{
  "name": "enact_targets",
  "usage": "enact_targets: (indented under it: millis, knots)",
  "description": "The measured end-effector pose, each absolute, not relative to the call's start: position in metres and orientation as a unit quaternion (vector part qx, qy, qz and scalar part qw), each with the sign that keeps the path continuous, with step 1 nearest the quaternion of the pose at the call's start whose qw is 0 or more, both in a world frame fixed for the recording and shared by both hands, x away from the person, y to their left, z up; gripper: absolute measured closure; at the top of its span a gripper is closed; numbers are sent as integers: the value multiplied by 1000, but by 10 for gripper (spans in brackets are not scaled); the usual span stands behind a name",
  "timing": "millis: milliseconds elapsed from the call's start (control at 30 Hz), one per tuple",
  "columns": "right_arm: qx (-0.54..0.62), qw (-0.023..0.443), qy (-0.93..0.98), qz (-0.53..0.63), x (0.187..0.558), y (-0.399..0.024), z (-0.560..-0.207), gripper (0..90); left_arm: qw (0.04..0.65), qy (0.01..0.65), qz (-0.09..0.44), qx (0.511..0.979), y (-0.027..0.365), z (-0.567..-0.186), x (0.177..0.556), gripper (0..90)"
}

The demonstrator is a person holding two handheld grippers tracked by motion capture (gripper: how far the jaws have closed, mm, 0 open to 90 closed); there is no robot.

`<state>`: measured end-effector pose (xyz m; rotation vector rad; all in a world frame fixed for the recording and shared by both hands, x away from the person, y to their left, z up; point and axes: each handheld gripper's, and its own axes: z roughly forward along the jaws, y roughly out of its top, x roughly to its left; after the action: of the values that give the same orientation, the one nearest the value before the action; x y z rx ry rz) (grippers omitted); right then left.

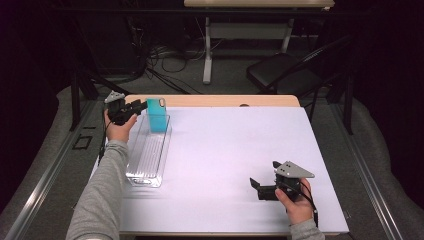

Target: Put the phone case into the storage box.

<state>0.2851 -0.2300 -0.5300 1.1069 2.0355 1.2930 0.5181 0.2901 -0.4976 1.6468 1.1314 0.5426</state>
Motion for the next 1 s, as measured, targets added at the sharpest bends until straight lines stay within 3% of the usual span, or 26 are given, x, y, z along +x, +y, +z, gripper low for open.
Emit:
enact_targets:
  millis: [167, 333, 1000]
  knots:
    - [403, 240, 746, 473, 285, -229, -530, 2, 503, 479, 225, 684, 292, -497, 516, 543]
    - [403, 242, 744, 475, 285, -230, -530, 2, 487, 482, 257, 681, 292, -494, 509, 497]
    - [392, 238, 746, 482, 284, -232, -530, 5, 470, 508, 269, 669, 296, -466, 484, 435]
